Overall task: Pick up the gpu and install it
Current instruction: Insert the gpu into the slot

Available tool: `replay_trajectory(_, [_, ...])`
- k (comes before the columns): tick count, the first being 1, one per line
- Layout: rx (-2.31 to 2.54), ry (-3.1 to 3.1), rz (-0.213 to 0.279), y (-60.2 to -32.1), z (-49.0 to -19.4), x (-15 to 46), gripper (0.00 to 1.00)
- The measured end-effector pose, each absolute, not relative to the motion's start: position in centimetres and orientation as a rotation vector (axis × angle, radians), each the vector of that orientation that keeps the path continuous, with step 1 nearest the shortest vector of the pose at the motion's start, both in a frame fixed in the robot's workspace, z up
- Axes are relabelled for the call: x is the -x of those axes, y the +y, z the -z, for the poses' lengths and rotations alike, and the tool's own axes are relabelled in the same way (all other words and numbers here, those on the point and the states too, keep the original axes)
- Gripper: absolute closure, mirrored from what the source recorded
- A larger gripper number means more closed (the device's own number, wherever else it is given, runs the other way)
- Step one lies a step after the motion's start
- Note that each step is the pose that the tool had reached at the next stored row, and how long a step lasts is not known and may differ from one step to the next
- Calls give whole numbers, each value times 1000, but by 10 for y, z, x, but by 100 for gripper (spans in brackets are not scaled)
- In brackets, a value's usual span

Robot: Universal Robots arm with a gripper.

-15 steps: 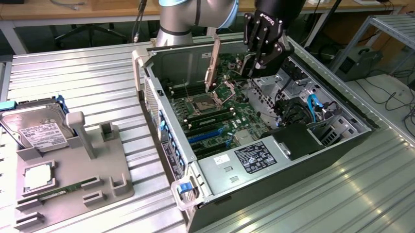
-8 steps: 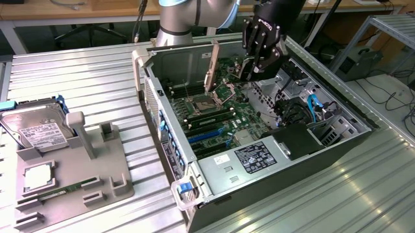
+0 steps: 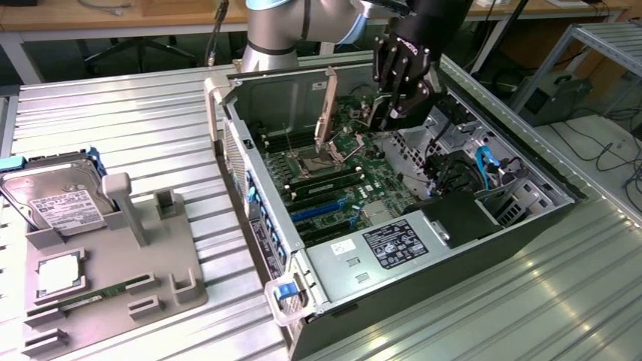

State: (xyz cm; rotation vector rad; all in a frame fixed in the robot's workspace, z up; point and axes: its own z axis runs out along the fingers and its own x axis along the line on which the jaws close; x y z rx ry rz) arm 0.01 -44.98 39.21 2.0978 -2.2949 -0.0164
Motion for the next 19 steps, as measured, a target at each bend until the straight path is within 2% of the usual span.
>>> replay_trajectory(19, [-2096,-2296,16,-450,-376,0,72])
